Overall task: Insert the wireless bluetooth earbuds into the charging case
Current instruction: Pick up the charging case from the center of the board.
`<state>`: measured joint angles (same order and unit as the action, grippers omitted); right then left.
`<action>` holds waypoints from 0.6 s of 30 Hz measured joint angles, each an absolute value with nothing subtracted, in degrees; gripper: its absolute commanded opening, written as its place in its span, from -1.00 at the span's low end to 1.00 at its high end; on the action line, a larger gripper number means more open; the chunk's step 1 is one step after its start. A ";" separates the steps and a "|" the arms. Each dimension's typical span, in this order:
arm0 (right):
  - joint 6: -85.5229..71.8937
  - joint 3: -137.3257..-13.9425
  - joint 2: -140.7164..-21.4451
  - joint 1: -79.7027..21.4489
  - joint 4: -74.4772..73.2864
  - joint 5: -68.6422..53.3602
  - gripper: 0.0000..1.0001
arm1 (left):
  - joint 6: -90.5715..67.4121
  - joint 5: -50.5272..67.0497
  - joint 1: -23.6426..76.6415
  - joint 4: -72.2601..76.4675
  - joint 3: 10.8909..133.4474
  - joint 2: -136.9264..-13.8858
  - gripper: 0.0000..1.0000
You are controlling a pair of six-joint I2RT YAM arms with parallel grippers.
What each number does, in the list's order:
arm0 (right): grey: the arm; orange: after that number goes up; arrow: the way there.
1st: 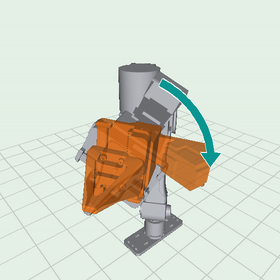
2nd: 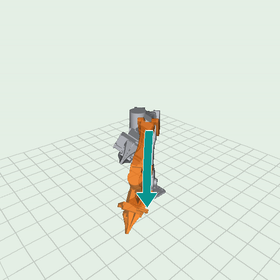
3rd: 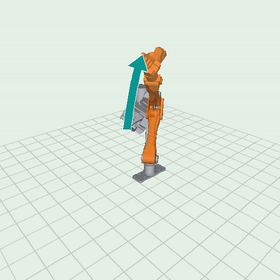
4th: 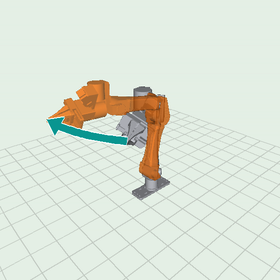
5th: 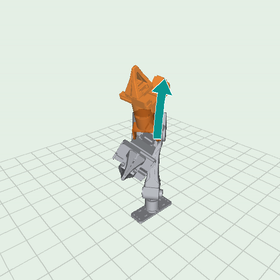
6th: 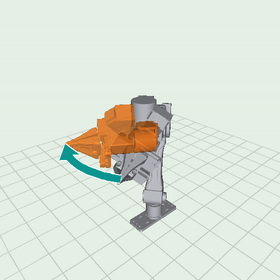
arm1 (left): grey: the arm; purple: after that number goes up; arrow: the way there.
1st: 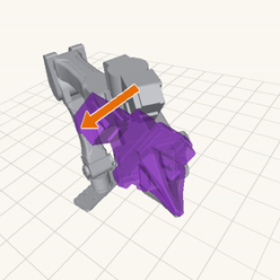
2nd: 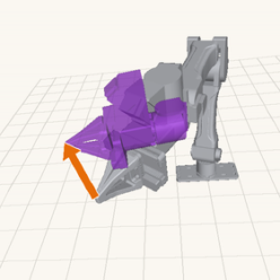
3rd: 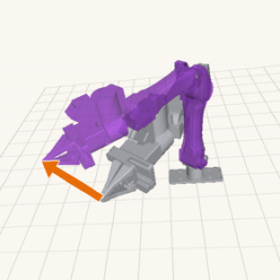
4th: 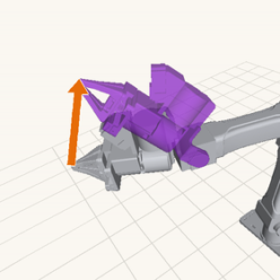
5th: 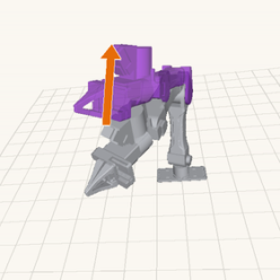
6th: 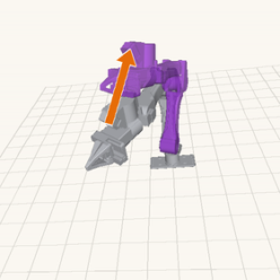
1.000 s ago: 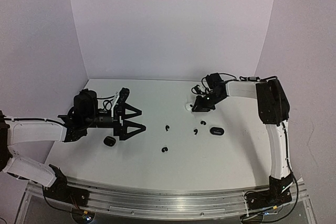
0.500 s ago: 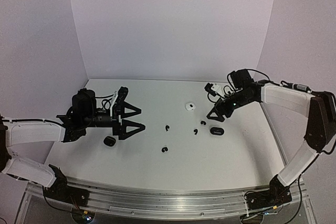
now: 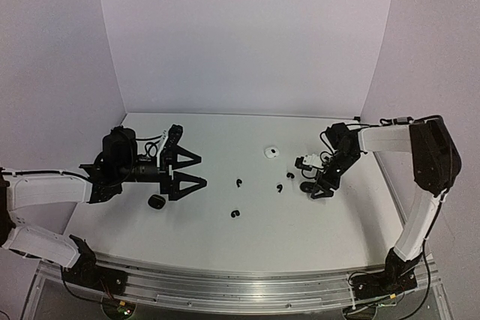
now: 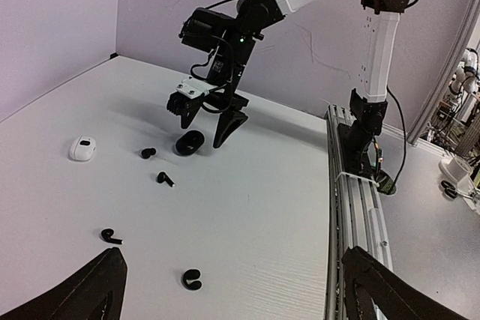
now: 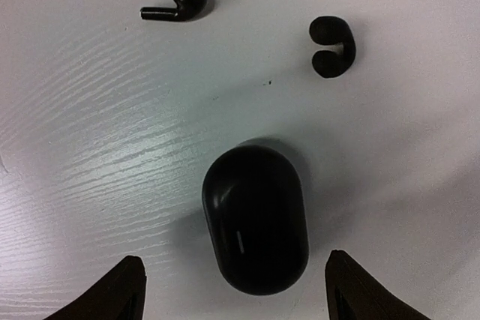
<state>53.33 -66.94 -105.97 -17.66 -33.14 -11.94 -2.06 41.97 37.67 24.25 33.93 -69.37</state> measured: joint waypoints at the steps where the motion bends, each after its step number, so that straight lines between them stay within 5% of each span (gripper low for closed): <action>1: 53.90 -67.37 -107.08 -17.67 -33.23 -11.91 0.57 | -1.93 41.96 37.67 23.95 33.93 -69.29 0.99; 18: 56.72 -70.65 -111.76 -17.67 -34.74 -11.19 -0.02 | -1.26 41.93 37.66 22.36 34.07 -69.28 0.99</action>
